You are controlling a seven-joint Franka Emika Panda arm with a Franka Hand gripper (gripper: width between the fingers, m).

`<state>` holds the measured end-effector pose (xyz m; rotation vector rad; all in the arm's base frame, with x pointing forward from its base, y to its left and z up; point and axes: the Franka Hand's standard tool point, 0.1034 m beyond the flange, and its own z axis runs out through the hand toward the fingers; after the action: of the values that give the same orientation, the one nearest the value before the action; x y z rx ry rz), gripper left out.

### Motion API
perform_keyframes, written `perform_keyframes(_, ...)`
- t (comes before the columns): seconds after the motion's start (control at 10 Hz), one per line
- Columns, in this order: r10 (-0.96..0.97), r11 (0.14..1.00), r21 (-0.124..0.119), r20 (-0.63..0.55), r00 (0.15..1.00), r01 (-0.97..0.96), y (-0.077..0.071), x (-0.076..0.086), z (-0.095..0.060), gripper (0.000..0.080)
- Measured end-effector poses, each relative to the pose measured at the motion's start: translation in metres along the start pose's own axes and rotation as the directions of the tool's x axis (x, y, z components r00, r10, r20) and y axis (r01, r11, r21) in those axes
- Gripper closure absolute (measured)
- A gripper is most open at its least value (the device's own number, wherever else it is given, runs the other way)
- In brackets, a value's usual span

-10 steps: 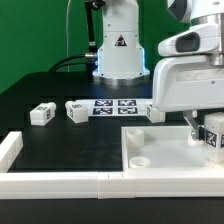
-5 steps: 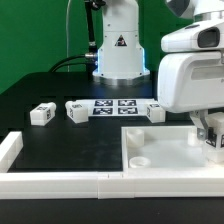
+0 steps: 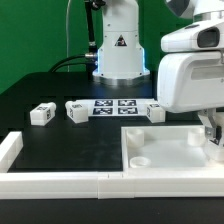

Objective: Assemble one leg

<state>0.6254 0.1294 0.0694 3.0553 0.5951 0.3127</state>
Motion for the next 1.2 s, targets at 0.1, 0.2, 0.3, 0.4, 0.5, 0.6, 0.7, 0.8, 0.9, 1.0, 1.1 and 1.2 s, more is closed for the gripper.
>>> perform_keyframes(0.1, 0.007, 1.0, 0.0, 0.0, 1.0, -0.007, 0.0001, 0.0, 0.0, 0.0509)
perform_keyframes(0.2, 0.101, 0.995, 0.002, -0.001, 0.995, -0.101, 0.0009, -0.0001, 0.0, 0.0509)
perform_keyframes(0.3, 0.241, 0.97, 0.002, -0.002, 0.97, -0.241, 0.0026, -0.0004, -0.0001, 0.0509)
perform_keyframes(0.4, 0.376, 0.927, 0.005, -0.001, 0.927, -0.376, 0.0044, -0.0009, 0.0002, 0.0509)
perform_keyframes(0.5, 0.476, 0.88, 0.008, 0.0, 0.88, -0.476, 0.0056, -0.0015, 0.0011, 0.0509)
perform_keyframes(0.6, 0.612, 0.791, 0.014, 0.003, 0.791, -0.612, 0.0077, -0.0022, 0.0014, 0.0509)
perform_keyframes(0.7, 0.706, 0.708, 0.012, 0.004, 0.708, -0.706, 0.009, -0.0029, 0.0019, 0.0509)
perform_keyframes(0.8, 0.768, 0.641, 0.008, 0.002, 0.641, -0.768, 0.0098, -0.0031, 0.002, 0.0509)
perform_keyframes(0.9, 0.865, 0.502, 0.004, 0.002, 0.502, -0.865, 0.0093, -0.0037, 0.0022, 0.0509)
perform_keyframes(1.0, 0.921, 0.391, -0.003, -0.003, 0.391, -0.921, 0.0088, -0.004, 0.0022, 0.0508)
perform_keyframes(1.1, 0.948, 0.318, -0.003, -0.002, 0.318, -0.948, 0.0087, -0.0045, 0.0022, 0.0508)
perform_keyframes(1.2, 0.973, 0.233, 0.0, 0.005, 0.233, -0.973, 0.0092, -0.0051, 0.0027, 0.0508)
